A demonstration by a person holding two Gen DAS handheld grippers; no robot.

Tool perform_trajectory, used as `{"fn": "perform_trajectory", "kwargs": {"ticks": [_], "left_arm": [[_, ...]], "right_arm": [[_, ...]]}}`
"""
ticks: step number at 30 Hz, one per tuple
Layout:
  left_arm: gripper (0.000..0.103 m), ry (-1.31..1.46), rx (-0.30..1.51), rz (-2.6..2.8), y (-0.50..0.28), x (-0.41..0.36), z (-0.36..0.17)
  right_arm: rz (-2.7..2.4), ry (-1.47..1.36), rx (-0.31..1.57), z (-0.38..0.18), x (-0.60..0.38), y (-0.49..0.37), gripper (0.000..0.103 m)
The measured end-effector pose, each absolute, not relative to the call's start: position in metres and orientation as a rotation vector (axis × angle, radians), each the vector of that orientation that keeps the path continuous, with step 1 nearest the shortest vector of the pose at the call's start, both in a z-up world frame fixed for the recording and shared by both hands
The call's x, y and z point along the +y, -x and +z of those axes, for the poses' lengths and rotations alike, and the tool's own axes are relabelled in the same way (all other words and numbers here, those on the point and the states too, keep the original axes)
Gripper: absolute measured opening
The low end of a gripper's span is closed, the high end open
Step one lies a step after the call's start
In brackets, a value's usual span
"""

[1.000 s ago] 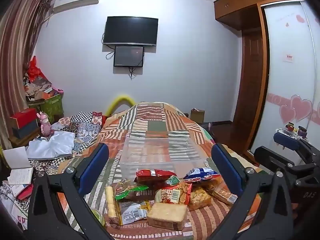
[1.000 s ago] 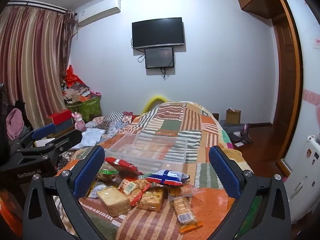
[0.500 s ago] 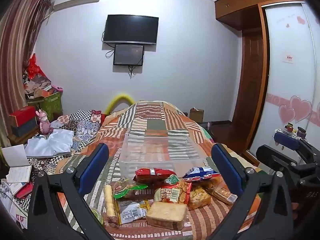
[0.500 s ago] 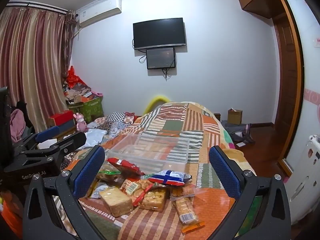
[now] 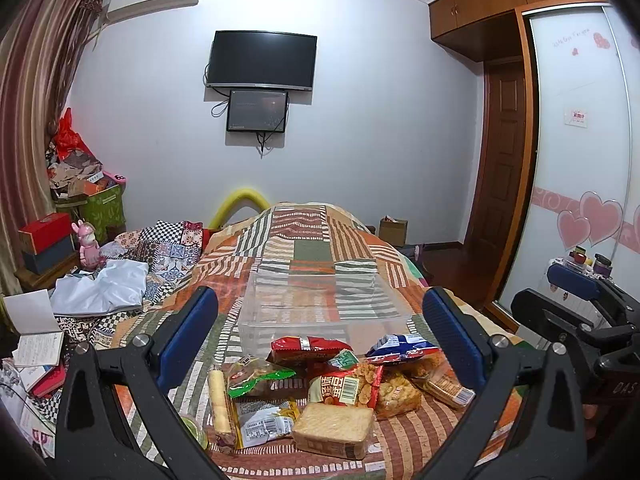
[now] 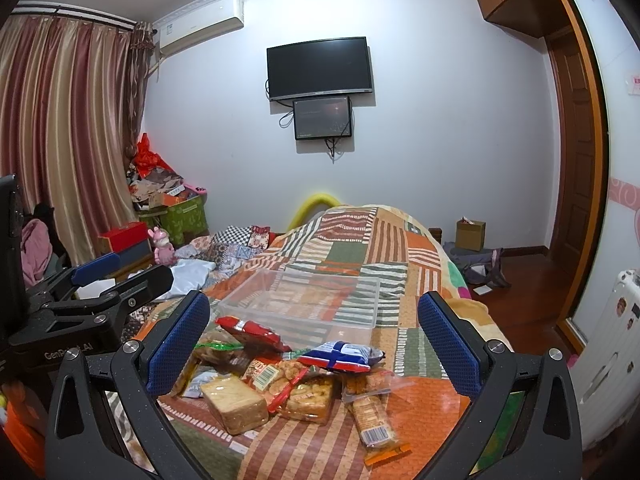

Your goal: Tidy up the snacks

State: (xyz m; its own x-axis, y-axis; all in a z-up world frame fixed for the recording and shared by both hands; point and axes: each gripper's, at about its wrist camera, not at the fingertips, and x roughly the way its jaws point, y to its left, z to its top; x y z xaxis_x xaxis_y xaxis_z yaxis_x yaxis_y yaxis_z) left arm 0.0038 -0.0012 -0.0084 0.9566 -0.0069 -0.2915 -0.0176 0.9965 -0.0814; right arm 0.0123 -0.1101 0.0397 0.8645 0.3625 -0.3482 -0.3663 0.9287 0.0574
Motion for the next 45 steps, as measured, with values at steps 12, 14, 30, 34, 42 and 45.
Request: {"fn": "perform_trajectory", "kwargs": {"ticks": [12, 14, 30, 34, 42, 45], "left_arm": [[0.103, 0.079, 0.290, 0.005, 0.0003, -0.0020, -0.0036], [0.103, 0.081, 0.292, 0.004, 0.0004, -0.0021, -0.0038], [0.103, 0.084, 0.295, 0.006, 0.0003, -0.0028, -0.0041], [0.103, 0.092, 0.294, 0.004, 0.0005, -0.0033, -0.0041], [0.103, 0.086, 0.291, 0.001, 0.0027, -0.0031, -0.0035], [0.103, 0.086, 0.290, 0.000, 0.0032, -0.0022, -0.0034]], "right_arm": [[0.384, 0.011, 0.359, 0.0398, -0.1098, -0.0121, 0.103], [0.385, 0.010, 0.361, 0.0398, -0.1100, -0.0122, 0.103], [0.384, 0.012, 0.356, 0.0400, -0.1097, -0.0113, 0.103], [0.385, 0.011, 0.356, 0.0397, -0.1092, -0.0108, 0.103], [0.384, 0.013, 0.359, 0.0407, -0.1081, -0.0100, 0.103], [0.384, 0.013, 0.360, 0.0409, -0.1080, -0.0100, 0.103]]}}
